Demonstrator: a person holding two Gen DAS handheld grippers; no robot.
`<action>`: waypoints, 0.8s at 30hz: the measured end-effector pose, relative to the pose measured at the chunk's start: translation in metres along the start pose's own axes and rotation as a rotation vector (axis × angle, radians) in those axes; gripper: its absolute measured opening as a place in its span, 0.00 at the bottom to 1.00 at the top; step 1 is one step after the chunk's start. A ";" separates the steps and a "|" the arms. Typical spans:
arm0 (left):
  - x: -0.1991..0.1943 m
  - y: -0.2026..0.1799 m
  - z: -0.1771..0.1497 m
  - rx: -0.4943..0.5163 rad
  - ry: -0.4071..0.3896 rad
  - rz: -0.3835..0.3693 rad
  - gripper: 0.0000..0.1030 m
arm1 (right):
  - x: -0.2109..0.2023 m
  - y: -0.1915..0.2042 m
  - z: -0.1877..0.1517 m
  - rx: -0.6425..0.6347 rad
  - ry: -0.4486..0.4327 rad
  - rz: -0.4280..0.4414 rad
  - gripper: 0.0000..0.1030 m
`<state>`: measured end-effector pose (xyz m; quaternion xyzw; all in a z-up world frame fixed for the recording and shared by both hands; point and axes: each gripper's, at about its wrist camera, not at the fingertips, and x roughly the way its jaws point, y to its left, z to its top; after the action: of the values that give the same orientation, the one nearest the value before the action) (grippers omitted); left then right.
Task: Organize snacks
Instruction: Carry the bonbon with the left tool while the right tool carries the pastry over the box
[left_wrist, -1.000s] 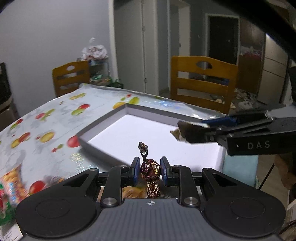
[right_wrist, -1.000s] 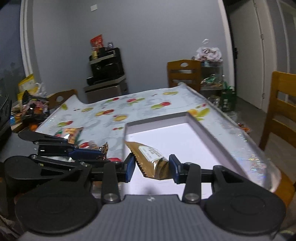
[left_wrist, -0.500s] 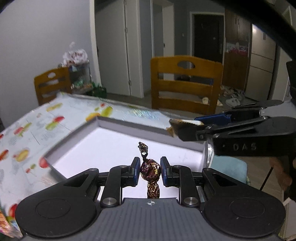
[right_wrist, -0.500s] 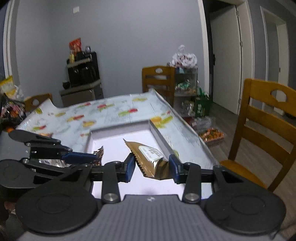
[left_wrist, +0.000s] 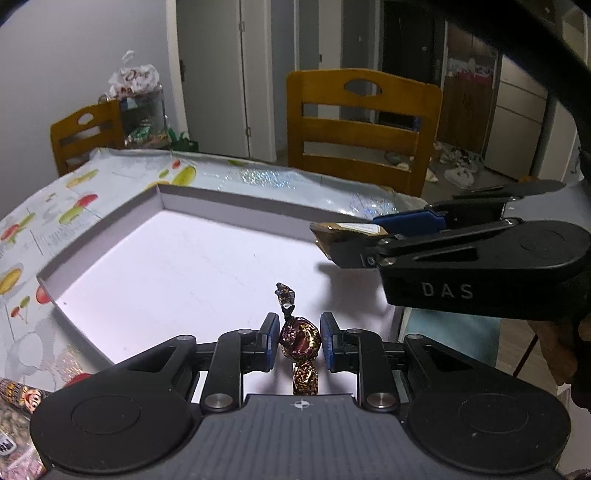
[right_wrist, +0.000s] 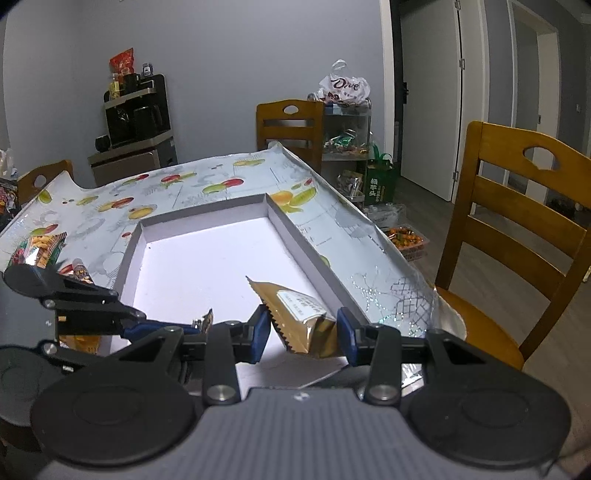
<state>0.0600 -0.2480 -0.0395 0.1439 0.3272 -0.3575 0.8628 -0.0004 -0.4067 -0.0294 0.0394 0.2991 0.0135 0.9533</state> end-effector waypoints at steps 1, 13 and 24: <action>0.000 0.000 -0.001 -0.001 0.001 -0.002 0.25 | 0.002 0.000 -0.001 -0.002 0.002 -0.002 0.38; -0.009 -0.001 -0.002 -0.018 -0.019 -0.031 0.46 | 0.011 0.005 -0.004 -0.003 0.023 -0.020 0.39; -0.013 0.001 -0.002 -0.025 -0.035 -0.022 0.60 | 0.011 0.005 -0.003 0.008 0.028 -0.027 0.40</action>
<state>0.0536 -0.2395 -0.0324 0.1230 0.3181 -0.3653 0.8661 0.0071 -0.4008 -0.0372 0.0391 0.3129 0.0001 0.9490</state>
